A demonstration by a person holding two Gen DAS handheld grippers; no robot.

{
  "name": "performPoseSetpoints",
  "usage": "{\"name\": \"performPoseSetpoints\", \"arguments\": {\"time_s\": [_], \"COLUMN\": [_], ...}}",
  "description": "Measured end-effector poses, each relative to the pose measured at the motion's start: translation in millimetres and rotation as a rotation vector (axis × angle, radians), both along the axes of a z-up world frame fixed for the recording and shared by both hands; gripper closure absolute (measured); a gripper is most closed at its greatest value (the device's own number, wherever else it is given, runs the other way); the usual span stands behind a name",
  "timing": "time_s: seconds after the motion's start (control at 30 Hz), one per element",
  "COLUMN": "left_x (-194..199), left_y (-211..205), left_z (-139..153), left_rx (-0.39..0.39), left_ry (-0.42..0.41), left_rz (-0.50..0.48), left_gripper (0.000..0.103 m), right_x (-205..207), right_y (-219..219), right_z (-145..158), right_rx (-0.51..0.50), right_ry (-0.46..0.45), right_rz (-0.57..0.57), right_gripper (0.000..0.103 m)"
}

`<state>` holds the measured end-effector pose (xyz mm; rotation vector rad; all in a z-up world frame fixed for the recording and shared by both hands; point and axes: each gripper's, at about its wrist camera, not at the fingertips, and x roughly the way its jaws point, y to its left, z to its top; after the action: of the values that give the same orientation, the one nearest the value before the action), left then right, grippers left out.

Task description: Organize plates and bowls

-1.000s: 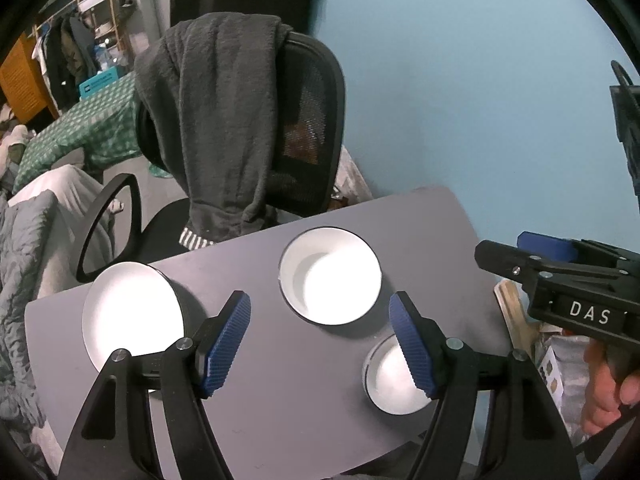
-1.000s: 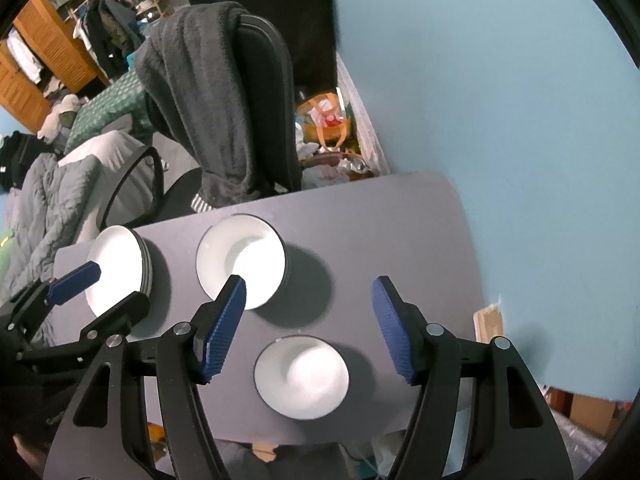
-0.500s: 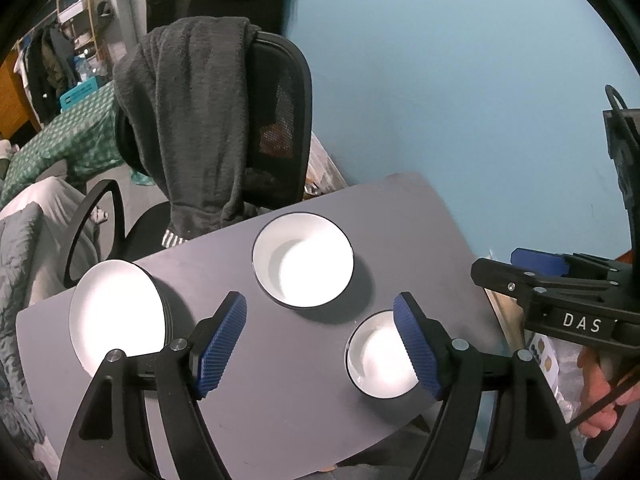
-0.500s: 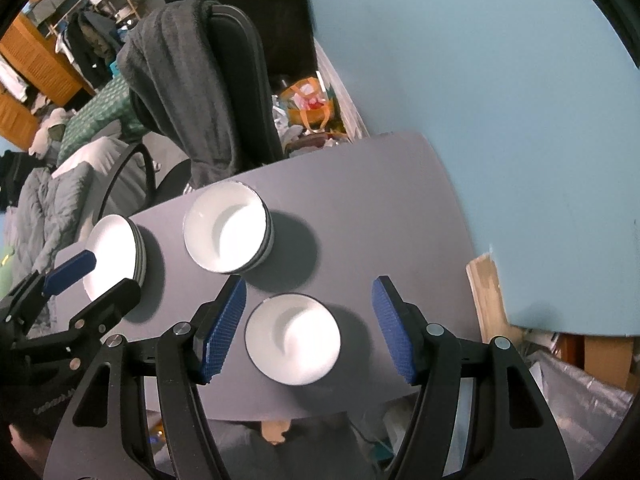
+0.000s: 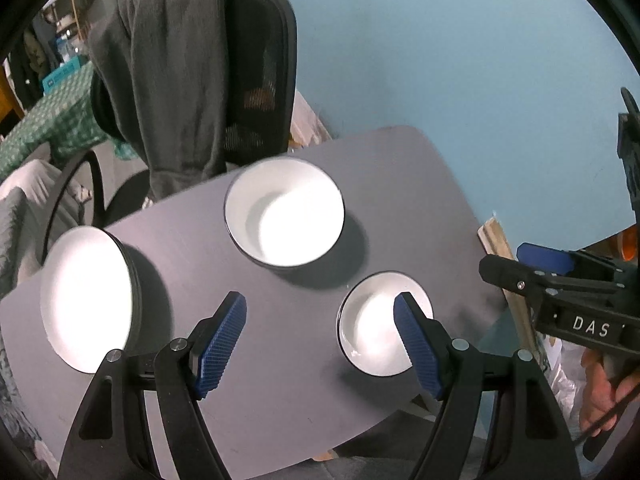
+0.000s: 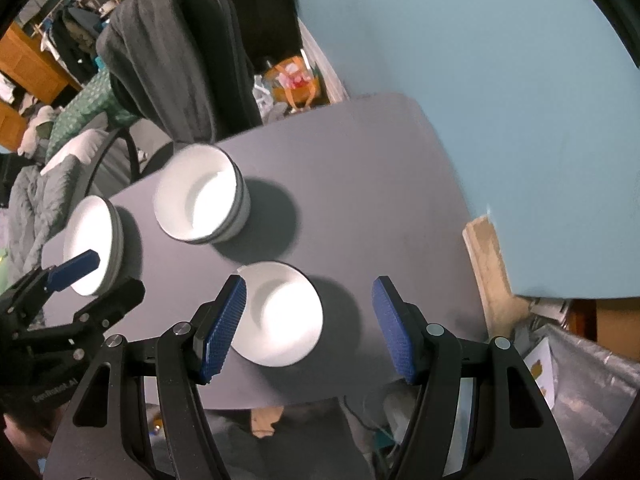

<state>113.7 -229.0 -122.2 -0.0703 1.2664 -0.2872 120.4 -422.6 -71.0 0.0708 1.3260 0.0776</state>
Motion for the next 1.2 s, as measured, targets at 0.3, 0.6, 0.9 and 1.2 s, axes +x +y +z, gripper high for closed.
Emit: {"name": "performPoseSetpoints", "arguments": {"time_s": [0.3, 0.6, 0.9, 1.2], "left_x": [-4.0, -7.1, -6.6, -5.0], "left_y": [-9.9, -25.6, -36.4, -34.0], "left_z": [-39.6, -70.8, -97.7, -116.4], "left_rx": [0.036, 0.055, 0.045, 0.025], "left_ry": [0.039, 0.071, 0.106, 0.131], "left_rz": [-0.034, -0.081, -0.1, -0.068], "left_gripper": [0.026, 0.026, 0.026, 0.026], "right_x": [-7.2, -10.7, -10.3, -8.0], "right_y": [-9.3, -13.6, -12.3, -14.0], "right_z": [-41.0, -72.2, -97.8, -121.1], "right_rx": [0.016, -0.003, -0.017, -0.002], "right_ry": [0.038, 0.046, 0.063, 0.095], "right_rz": [-0.018, -0.016, 0.02, 0.046], "right_gripper": [0.038, 0.038, 0.038, 0.038]}}
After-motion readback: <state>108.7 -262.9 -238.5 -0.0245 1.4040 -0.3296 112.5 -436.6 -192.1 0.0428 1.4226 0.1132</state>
